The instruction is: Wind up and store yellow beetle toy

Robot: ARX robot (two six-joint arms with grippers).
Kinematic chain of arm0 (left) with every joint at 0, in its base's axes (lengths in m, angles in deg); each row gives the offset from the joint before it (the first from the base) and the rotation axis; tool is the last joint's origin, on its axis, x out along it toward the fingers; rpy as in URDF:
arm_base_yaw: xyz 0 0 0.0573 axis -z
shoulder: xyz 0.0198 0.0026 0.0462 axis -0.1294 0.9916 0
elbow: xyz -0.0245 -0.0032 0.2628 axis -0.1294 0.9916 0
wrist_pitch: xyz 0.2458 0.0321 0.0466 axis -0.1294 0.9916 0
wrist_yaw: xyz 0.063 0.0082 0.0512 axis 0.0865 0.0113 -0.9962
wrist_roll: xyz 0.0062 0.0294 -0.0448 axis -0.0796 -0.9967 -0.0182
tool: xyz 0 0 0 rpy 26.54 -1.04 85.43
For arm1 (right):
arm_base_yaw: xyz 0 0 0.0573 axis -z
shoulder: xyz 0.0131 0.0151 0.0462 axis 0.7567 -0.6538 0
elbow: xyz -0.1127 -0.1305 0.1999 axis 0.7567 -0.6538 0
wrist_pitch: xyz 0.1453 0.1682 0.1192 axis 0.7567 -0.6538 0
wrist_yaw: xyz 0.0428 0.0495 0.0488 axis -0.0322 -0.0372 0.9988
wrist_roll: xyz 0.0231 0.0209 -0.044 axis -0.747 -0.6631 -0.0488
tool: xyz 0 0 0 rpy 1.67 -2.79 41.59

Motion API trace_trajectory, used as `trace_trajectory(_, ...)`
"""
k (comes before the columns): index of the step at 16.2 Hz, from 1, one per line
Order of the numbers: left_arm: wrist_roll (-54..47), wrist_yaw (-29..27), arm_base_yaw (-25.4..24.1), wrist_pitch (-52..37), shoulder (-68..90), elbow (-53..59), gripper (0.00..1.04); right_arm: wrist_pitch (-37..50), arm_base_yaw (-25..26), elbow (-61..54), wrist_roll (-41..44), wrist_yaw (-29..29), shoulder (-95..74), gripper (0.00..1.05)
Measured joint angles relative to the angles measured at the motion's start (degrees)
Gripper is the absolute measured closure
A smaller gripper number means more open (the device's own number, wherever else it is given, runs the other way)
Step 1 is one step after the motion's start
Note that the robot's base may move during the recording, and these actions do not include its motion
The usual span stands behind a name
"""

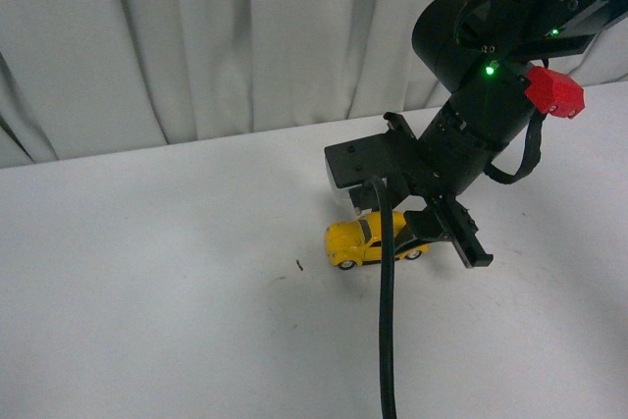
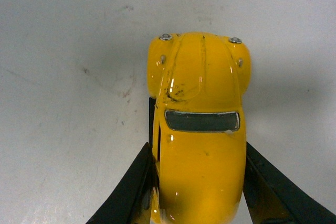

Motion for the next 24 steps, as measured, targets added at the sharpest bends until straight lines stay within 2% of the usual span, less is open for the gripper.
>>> trace_trajectory(8,0.0,-0.02,0.0,0.0,0.0,0.0,0.07,1.44,6.99,-2.69,1.53,4.48,0.26,0.64)
trace_trajectory(21,0.0,-0.02,0.0,0.0,0.0,0.0,0.07,-0.04,20.5,-8.92,4.59,3.58,4.5,0.64)
trace_trajectory(24,0.0,-0.02,0.0,0.0,0.0,0.0,0.07,-0.13,21.77,-9.55,4.92,3.43,4.83,0.64)
